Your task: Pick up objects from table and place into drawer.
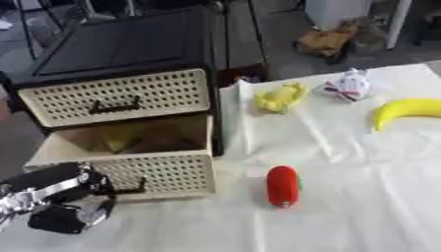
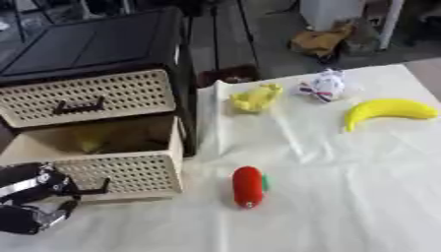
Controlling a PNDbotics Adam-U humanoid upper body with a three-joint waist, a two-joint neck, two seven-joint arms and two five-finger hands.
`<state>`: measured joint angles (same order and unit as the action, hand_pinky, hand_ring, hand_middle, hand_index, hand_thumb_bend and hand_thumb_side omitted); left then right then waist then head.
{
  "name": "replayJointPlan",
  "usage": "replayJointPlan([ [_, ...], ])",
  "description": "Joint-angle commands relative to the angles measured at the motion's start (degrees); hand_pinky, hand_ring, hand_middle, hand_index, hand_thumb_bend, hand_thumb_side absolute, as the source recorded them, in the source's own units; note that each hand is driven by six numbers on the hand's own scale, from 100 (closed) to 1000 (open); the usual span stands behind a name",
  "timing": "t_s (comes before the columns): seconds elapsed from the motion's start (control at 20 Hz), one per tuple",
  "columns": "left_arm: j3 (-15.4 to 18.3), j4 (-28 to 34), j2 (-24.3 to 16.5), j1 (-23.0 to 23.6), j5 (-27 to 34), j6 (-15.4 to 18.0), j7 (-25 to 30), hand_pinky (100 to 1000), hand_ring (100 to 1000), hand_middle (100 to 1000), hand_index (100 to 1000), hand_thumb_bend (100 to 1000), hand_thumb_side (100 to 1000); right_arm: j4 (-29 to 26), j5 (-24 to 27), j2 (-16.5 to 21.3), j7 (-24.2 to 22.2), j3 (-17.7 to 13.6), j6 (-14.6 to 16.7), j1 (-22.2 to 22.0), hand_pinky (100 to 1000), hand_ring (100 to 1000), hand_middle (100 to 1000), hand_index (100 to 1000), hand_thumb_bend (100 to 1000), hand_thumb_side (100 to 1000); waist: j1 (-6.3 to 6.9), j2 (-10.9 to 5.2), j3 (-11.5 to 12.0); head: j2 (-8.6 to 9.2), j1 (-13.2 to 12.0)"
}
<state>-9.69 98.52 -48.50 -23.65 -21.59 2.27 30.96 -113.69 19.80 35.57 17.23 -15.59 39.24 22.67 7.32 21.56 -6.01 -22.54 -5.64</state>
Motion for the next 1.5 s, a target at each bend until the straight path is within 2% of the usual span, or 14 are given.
replayJointPlan([
  [0.05,0.63,3.03,-2.88,-0.24,0.84,-0.22,-0.35,100,100,108,568,100,555,-0.90,-0.39,1.31,0.29,-0.74,-0.04,0.40,649,806,726,864,100,1000,-0.27,-1.74,0.10,0.29,0.17],
  [1.25,0.62,12.78,-3.42,5.93,0.55,-1.77,-2.73,100,100,107,552,100,558,-0.90,-0.73,1.21,1.03,-0.94,-0.44,-0.09,649,806,726,863,100,1000,-0.21,-2.33,0.25,0.27,0.55],
  [1.5,0.03,13.69,-3.50,6.73,-0.80,-1.49,-2.77,100,100,112,611,100,554,-0.90,-0.65,1.19,1.18,-0.90,-0.35,0.04,650,806,727,862,100,1000,-0.28,-2.27,0.33,0.62,0.40],
])
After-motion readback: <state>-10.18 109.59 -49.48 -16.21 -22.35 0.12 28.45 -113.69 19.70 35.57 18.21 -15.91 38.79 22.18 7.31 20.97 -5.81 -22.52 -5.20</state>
